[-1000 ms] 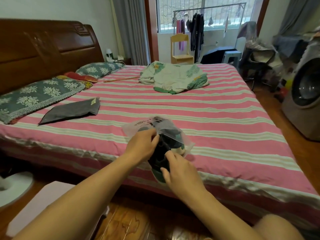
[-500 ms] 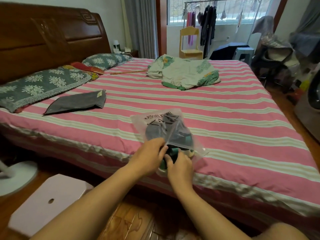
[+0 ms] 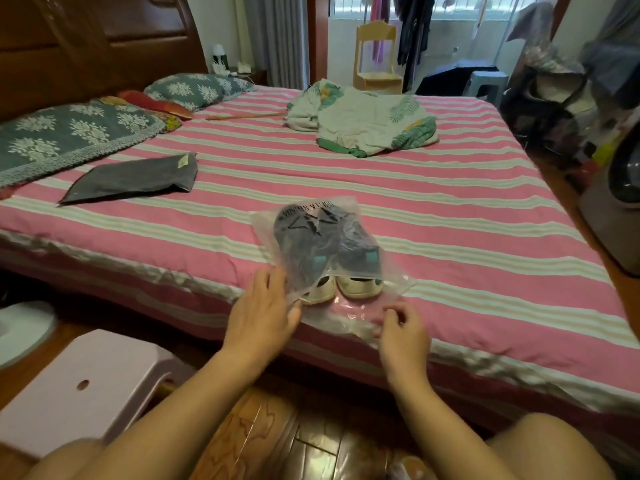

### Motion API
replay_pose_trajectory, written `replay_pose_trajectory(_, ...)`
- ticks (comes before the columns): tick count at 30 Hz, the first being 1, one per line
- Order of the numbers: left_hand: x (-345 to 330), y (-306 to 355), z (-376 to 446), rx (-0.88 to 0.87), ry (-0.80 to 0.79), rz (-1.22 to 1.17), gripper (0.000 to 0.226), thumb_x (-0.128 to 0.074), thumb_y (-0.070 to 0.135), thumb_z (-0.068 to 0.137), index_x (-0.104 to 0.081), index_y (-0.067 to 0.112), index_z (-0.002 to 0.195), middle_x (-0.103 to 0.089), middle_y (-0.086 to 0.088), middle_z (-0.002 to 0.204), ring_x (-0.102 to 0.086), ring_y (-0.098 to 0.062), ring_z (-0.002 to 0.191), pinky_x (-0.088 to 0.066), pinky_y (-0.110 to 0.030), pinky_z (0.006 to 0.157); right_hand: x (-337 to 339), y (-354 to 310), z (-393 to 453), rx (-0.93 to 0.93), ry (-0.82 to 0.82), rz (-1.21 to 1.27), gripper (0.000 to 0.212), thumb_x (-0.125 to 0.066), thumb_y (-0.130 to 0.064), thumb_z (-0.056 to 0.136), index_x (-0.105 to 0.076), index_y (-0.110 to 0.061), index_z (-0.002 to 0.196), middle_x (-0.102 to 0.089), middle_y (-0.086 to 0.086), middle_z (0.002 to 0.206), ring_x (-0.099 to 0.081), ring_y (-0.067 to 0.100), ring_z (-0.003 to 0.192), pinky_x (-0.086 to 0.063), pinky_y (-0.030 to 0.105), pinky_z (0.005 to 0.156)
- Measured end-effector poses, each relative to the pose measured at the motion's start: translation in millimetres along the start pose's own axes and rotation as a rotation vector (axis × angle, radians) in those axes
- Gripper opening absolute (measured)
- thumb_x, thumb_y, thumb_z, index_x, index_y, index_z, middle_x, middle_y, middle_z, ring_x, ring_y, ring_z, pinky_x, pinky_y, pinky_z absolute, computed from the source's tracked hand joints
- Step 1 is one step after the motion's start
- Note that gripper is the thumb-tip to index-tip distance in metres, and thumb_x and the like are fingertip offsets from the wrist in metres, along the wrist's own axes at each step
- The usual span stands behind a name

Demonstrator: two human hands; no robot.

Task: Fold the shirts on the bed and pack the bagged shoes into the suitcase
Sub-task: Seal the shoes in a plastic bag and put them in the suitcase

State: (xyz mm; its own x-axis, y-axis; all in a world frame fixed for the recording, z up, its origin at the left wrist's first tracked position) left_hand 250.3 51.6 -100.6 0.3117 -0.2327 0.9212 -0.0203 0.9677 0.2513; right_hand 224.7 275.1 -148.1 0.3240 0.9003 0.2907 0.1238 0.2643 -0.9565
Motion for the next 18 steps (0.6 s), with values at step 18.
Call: replay_pose_trajectory(18, -27, -22, -33, 1.062, -0.352, -1.43, 0.033, -0.051, 0.045, 0.1, -0.064, 0.015, 0.106, -0.067, -0.013, 0.094, -0.061, -0.024, 0.077, -0.052, -0.035, 0.068, 27, 1, 83, -0.272, -0.257, 0.162, 0.027, -0.063, -0.033, 0.097, -0.067, -0.008, 0.086, -0.063, 0.005, 0.066, -0.051, 0.016, 0.052, -0.04, 0.02, 0.041)
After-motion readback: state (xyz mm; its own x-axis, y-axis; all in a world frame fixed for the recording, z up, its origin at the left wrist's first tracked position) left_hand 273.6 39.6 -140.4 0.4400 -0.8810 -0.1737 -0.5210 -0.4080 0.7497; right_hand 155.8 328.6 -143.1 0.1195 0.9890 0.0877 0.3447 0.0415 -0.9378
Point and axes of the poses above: each hand's wrist, its own z-axis towards the middle knuckle, its own x-axis out of the back of the hand, y = z × x, the point moved 2 cm from there along z, towards the middle knuckle
